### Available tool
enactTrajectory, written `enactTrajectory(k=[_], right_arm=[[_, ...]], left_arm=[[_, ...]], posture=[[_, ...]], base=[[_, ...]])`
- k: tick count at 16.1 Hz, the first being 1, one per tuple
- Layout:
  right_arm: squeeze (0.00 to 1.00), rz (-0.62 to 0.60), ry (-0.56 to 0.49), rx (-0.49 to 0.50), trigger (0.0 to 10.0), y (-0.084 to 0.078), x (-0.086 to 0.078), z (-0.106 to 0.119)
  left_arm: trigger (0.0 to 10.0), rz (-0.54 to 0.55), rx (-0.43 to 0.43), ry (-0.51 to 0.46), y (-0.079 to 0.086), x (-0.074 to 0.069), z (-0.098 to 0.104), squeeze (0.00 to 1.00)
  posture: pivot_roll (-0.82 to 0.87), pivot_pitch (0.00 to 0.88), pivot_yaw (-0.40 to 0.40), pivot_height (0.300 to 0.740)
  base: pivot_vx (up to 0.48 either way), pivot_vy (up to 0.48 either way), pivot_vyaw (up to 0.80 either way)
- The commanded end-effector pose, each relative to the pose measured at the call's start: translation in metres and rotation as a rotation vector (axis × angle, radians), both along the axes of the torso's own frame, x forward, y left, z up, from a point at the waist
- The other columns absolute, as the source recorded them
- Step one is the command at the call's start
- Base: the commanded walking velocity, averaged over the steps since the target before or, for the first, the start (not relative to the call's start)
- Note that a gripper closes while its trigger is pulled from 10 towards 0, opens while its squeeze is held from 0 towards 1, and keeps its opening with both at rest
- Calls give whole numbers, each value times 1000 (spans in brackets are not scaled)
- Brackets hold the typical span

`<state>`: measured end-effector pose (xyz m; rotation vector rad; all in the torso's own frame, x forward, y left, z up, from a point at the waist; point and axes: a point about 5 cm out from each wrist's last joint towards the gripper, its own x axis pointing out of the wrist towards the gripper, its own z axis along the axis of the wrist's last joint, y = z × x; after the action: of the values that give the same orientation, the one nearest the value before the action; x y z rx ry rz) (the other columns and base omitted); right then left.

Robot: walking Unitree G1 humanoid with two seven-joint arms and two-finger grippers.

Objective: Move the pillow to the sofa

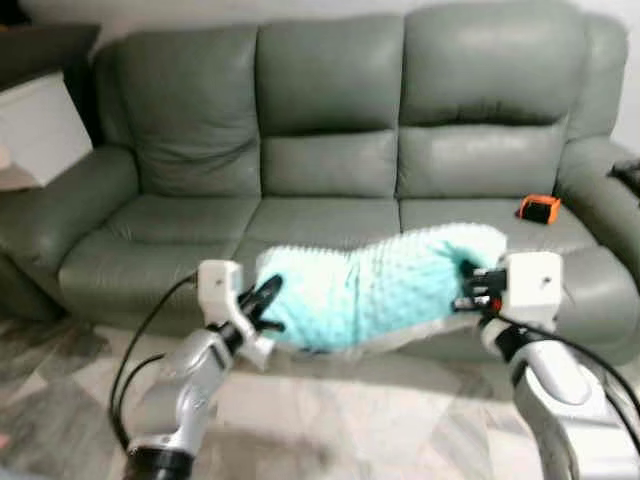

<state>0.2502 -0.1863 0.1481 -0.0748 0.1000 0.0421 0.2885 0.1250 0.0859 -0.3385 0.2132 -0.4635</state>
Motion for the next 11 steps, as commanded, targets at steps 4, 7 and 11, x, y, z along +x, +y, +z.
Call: enactTrajectory(k=[4, 7, 11], right_arm=[[0, 26, -32, 12, 10000, 6, 1, 7], [0, 24, -32, 12, 10000, 6, 0, 7], [0, 20, -30, 13, 10000, 5, -1, 6]], left_arm=[[10000, 6, 12, -31, 6, 3, 7, 0], [10000, -2, 9, -30, 5, 3, 5, 0], [10000, -12, 18, -22, 4, 3, 4, 0]], posture=[[-255, 0, 56, 740], [-258, 0, 57, 740], [-259, 0, 60, 740]], base=[[446, 0, 0], [446, 0, 0], [397, 161, 0]])
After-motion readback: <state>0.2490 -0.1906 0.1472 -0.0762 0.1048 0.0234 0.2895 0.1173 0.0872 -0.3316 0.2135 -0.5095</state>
